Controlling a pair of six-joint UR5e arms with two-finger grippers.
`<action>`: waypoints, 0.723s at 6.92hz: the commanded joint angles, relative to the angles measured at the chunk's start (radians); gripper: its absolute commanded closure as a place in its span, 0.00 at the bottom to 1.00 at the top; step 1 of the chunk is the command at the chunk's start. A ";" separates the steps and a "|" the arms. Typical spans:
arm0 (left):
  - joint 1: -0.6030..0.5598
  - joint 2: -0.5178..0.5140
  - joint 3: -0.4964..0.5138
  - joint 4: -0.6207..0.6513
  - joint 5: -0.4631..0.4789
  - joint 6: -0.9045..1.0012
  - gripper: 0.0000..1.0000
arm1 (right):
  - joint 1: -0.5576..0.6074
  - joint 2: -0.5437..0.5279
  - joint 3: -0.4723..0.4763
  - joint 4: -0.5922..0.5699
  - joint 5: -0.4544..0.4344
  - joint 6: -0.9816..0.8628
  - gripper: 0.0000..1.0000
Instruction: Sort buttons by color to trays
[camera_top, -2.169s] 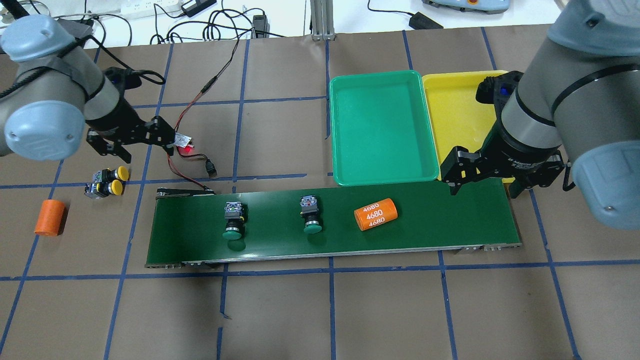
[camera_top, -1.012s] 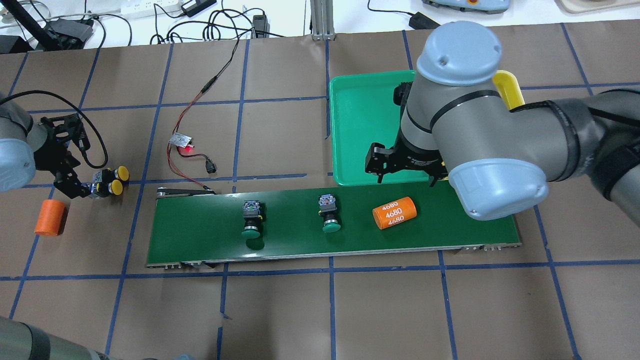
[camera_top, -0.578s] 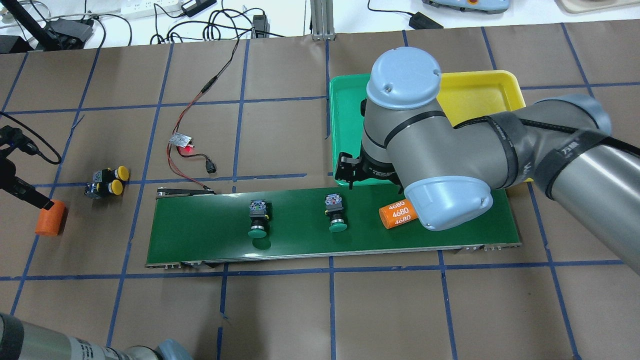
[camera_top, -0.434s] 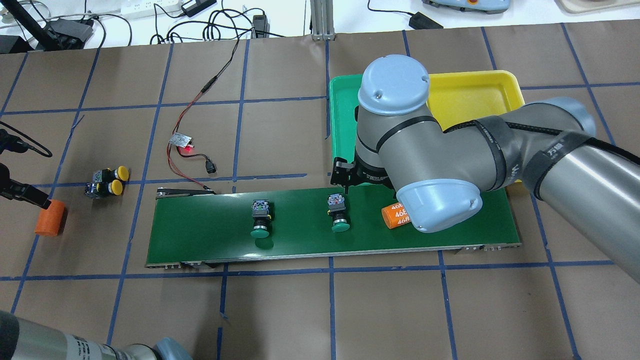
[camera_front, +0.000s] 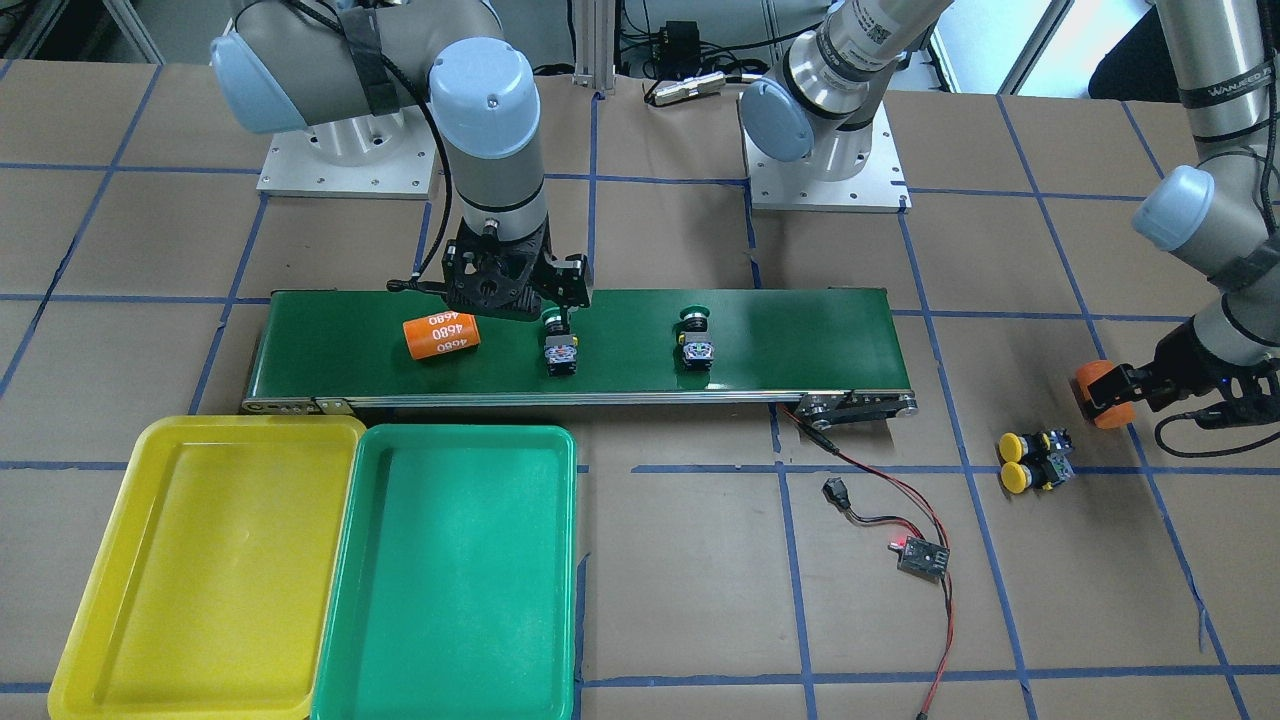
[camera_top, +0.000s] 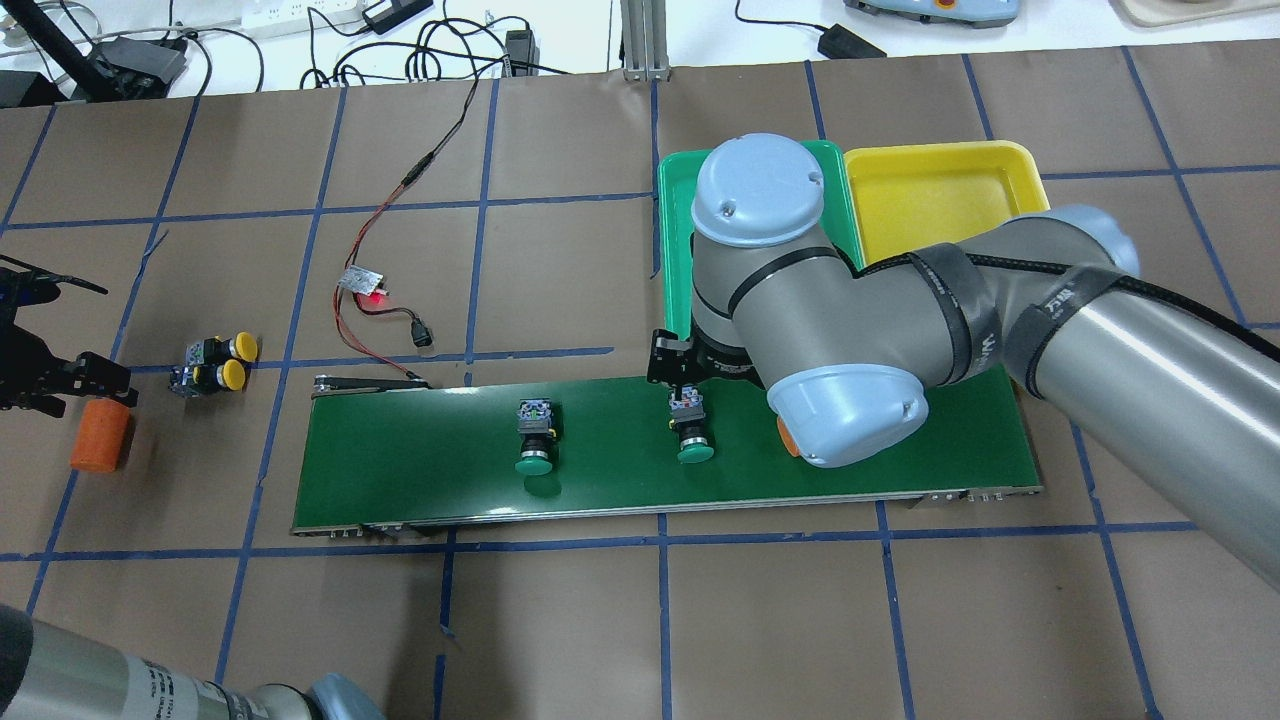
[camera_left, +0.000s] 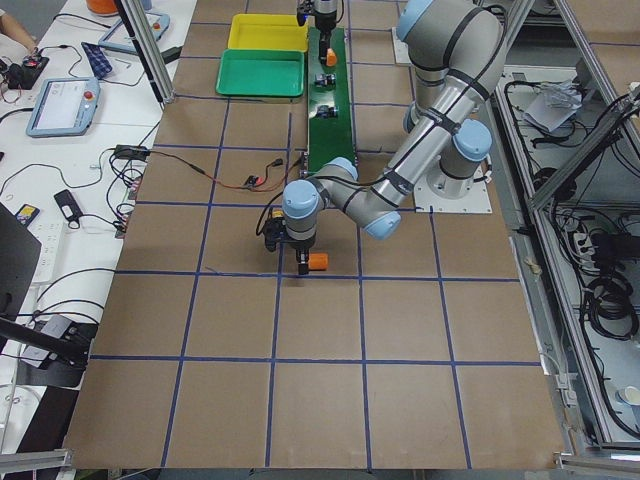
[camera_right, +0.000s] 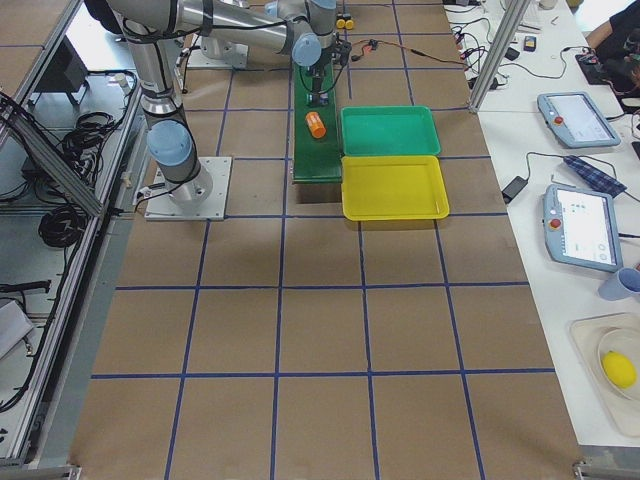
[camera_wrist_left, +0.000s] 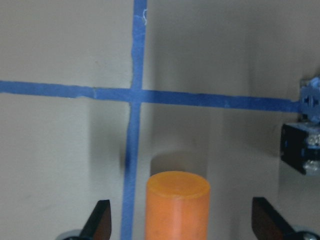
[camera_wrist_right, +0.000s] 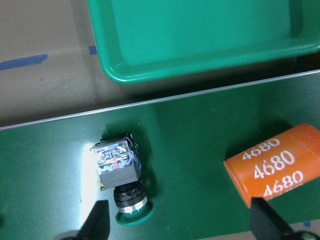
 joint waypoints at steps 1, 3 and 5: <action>0.009 -0.007 -0.015 -0.018 -0.004 -0.011 0.21 | 0.036 0.065 0.006 -0.045 -0.012 0.035 0.00; 0.012 -0.015 -0.022 -0.018 0.016 0.092 0.63 | 0.036 0.081 0.004 -0.044 -0.016 0.025 0.00; 0.001 0.031 0.021 -0.145 0.054 0.099 1.00 | 0.030 0.116 0.003 -0.045 -0.018 0.028 0.00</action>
